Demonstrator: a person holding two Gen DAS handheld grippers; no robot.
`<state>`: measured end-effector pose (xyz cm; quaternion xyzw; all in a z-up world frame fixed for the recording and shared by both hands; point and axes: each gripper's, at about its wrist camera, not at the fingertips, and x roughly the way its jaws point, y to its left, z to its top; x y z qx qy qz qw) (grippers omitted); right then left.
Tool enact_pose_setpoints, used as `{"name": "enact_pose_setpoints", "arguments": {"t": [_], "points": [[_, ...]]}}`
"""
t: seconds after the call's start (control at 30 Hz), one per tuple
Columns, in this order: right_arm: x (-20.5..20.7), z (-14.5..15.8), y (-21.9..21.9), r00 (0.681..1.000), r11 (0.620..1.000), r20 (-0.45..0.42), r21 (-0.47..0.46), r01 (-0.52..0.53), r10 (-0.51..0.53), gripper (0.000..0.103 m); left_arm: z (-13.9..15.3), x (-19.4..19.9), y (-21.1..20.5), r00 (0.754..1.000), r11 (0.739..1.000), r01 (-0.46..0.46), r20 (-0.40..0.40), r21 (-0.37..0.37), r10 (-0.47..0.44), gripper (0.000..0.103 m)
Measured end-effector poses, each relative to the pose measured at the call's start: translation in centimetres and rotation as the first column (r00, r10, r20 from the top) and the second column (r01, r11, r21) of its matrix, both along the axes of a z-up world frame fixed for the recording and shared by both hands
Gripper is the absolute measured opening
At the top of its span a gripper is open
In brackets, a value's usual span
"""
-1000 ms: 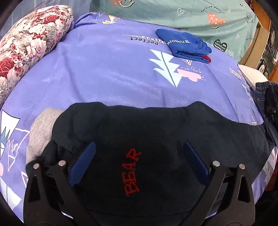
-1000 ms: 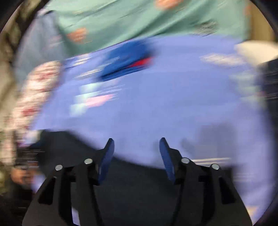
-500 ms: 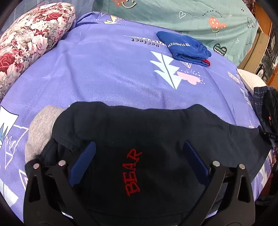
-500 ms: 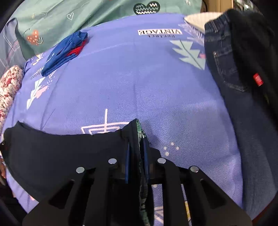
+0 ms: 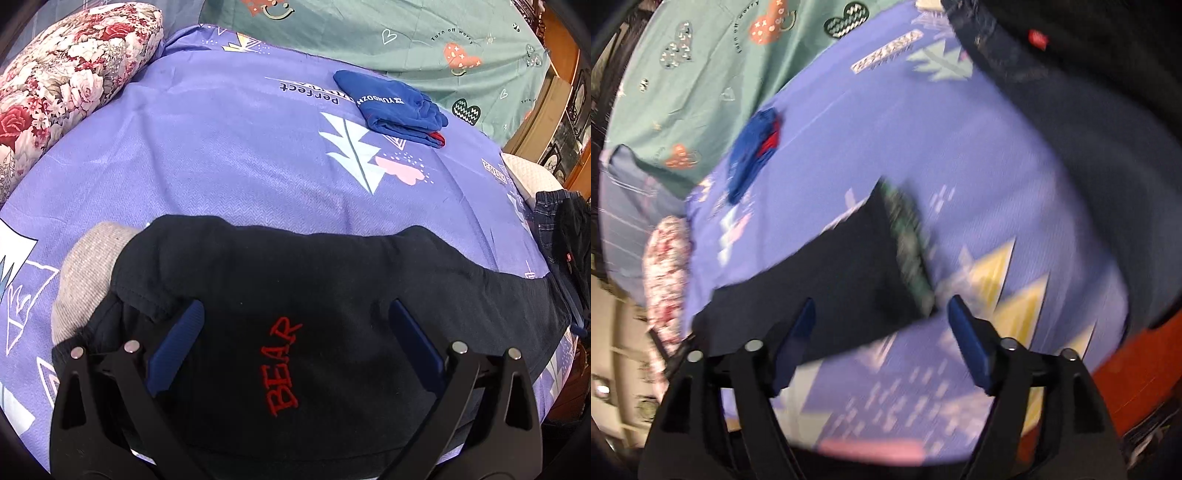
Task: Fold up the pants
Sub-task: 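Lift the bear-patch end and fold it toward the left gripper with the right gripper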
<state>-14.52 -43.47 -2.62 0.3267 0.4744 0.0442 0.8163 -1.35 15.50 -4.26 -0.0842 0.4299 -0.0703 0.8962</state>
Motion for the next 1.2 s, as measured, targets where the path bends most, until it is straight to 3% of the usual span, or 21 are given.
{"name": "enact_pose_setpoints", "arguments": {"t": [0.2, 0.5, 0.53, 0.57, 0.63, 0.77, 0.87, 0.97, 1.0, 1.03, 1.1, 1.2], "points": [[0.5, -1.7, 1.9, 0.999, 0.995, -0.049, 0.099, 0.005, 0.000, 0.083, 0.1, -0.3, 0.3, 1.000, 1.000, 0.002, 0.012, -0.018, -0.002, 0.101], [3.3, -2.5, 4.4, 0.999, 0.998, 0.000, 0.050, 0.049, -0.049, 0.083, 0.3, -0.9, 1.1, 0.999, 0.997, -0.001, 0.046, -0.083, 0.004, 0.101], [3.2, -2.6, 4.6, 0.999, 0.998, 0.016, 0.046, 0.044, -0.045, 0.077, 0.3, -0.9, 1.2, 0.999, 0.996, 0.001, 0.048, -0.087, 0.003, 0.101], [2.8, -2.6, 4.8, 0.998, 0.998, 0.045, 0.022, 0.052, -0.053, 0.056, 0.4, -0.9, 1.2, 0.999, 0.996, 0.002, 0.049, -0.089, 0.002, 0.101], [2.7, -3.1, 5.3, 0.997, 0.998, 0.071, 0.060, 0.026, -0.030, 0.019, 0.4, -0.9, 1.3, 0.999, 0.995, 0.005, 0.053, -0.097, 0.001, 0.101], [2.4, -0.9, 7.1, 0.978, 0.997, 0.206, -0.074, 0.021, -0.005, 0.015, 0.4, -1.0, 1.3, 0.998, 0.994, 0.007, 0.057, -0.108, -0.001, 0.101], [3.5, 3.4, 12.3, 0.934, 0.971, 0.322, -0.222, -0.085, 0.155, 0.015, 0.4, -1.0, 1.4, 0.998, 0.994, 0.007, 0.058, -0.108, -0.001, 0.101], [5.2, 6.7, 20.6, 0.846, 0.891, 0.358, -0.373, -0.260, 0.396, 0.014, 0.5, -1.0, 1.5, 0.998, 0.994, 0.005, 0.061, -0.111, 0.002, 0.101], [5.9, 6.8, 24.9, 0.794, 0.824, 0.324, -0.443, -0.353, 0.514, 0.014, 0.5, -1.1, 1.5, 0.998, 0.994, 0.003, 0.062, -0.112, 0.004, 0.101], [6.3, 6.4, 27.3, 0.767, 0.787, 0.301, -0.474, -0.395, 0.567, 0.014, 0.5, -1.1, 1.5, 0.998, 0.993, 0.002, 0.064, -0.115, 0.005, 0.101], [7.1, 3.8, 33.2, 0.696, 0.671, 0.194, -0.531, -0.518, 0.691, 0.014, 0.5, -1.2, 1.6, 0.998, 0.993, 0.001, 0.070, -0.121, 0.008, 0.101], [7.6, -1.7, 37.8, 0.642, 0.533, 0.018, -0.576, -0.620, 0.766, 0.015, 0.6, -1.4, 1.8, 0.997, 0.991, -0.002, 0.078, -0.133, 0.012, 0.101]]}}
